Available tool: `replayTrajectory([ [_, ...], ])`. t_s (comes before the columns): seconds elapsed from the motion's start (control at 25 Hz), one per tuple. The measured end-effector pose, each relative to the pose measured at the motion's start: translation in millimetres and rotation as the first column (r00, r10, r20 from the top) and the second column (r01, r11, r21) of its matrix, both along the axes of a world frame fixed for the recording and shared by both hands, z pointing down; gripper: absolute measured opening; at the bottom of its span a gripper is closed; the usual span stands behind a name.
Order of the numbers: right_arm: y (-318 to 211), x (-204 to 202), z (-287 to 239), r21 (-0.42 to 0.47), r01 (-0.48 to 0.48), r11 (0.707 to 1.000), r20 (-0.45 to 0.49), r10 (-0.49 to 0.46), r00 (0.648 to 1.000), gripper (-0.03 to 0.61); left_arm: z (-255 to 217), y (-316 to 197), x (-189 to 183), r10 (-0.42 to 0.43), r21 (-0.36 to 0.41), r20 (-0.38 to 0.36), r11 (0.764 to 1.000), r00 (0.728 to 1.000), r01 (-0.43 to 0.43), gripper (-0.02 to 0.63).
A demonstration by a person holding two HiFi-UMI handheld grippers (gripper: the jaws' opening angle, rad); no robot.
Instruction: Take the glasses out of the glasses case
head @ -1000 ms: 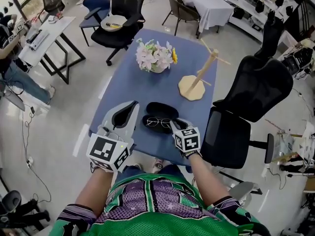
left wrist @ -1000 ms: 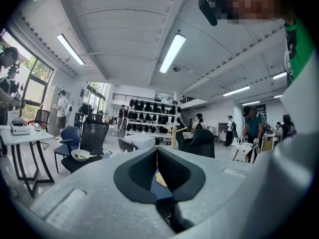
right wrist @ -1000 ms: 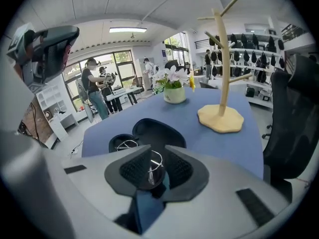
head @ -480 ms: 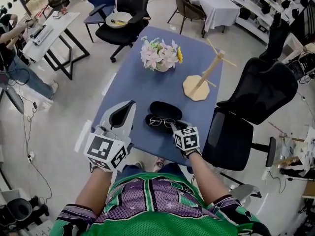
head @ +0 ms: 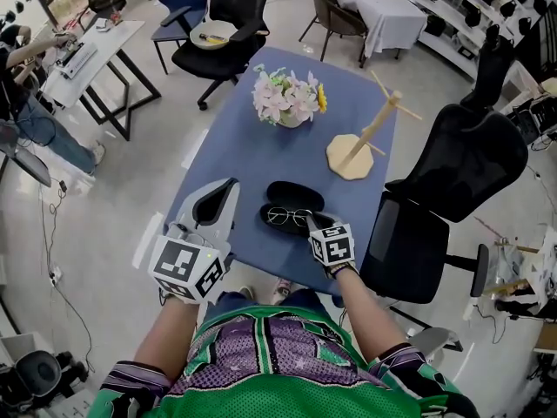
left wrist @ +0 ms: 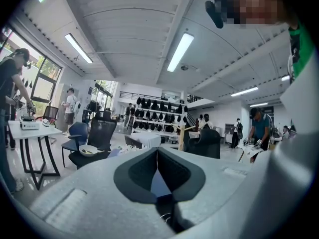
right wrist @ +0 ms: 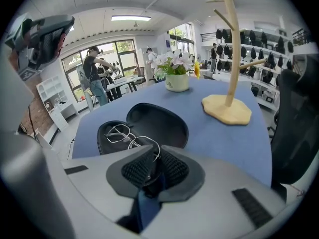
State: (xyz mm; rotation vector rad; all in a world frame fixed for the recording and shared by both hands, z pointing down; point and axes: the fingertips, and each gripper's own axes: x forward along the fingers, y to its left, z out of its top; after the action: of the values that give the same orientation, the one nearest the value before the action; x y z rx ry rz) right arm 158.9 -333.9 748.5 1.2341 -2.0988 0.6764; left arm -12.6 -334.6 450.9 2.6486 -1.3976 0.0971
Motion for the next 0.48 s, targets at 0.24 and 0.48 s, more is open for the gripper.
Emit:
replayTrajectory([
  [0.24, -1, 1, -4, 0.013, -0.002, 1.0, 0.003, 0.002, 1.0, 0.037, -2, 0, -4, 0.0, 0.007, -0.003, 1.0, 1.0, 0.0, 0.017],
  [0.48, -7, 0, -15, 0.038, -0.011, 0.999, 0.014, 0.01, 1.0, 0.029, -5, -2, -7, 0.006, 0.014, -0.007, 1.0, 1.0, -0.006, 0.017],
])
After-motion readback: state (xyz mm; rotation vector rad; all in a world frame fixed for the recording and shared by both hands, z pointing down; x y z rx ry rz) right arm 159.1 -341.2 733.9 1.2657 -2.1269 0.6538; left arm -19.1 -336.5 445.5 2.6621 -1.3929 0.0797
